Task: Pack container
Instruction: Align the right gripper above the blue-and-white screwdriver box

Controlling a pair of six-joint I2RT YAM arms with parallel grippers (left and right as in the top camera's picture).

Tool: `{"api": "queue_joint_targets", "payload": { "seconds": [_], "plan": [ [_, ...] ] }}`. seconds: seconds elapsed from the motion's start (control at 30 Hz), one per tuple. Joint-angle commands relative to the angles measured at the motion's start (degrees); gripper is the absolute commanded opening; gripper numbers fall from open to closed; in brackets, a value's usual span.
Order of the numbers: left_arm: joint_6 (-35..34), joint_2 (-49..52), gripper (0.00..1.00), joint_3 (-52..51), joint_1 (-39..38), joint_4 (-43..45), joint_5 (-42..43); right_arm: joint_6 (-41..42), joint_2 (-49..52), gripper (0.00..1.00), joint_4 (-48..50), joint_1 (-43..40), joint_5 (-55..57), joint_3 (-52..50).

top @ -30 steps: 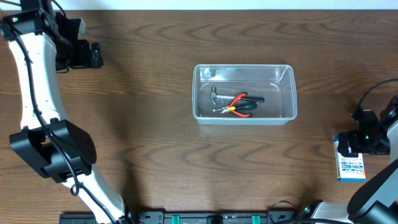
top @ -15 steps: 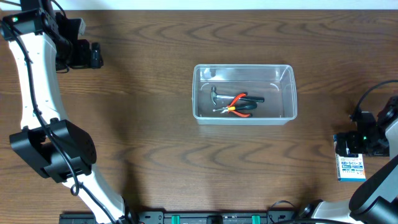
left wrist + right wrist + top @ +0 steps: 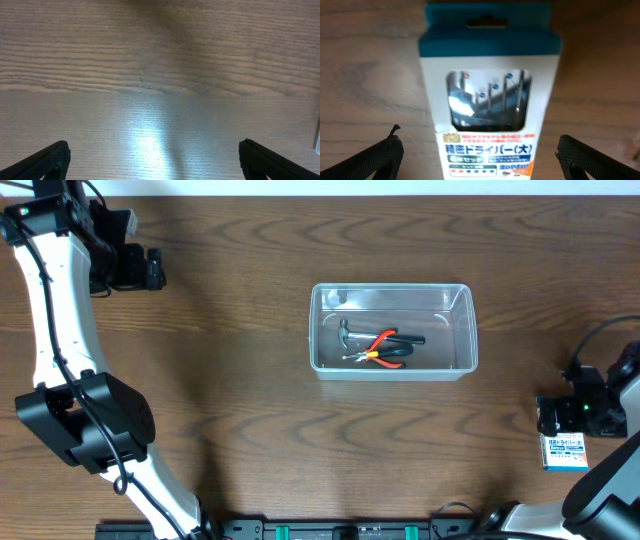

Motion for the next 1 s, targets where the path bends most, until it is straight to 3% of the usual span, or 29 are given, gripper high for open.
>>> {"api": "queue_joint_targets", "payload": {
  "seconds": [0.0, 0.97],
  "plan": [
    [-0.09, 0.66, 0.98, -0.37, 0.20, -0.20, 0.55, -1.81, 0.44, 0.99, -0.26, -1.60, -0.50, -0.37],
    [-0.09, 0.66, 0.98, -0.37, 0.20, -0.20, 0.55, -4.28, 0.44, 0.99, 2.14, -2.99, 0.15, -4.20]
  ]
}}
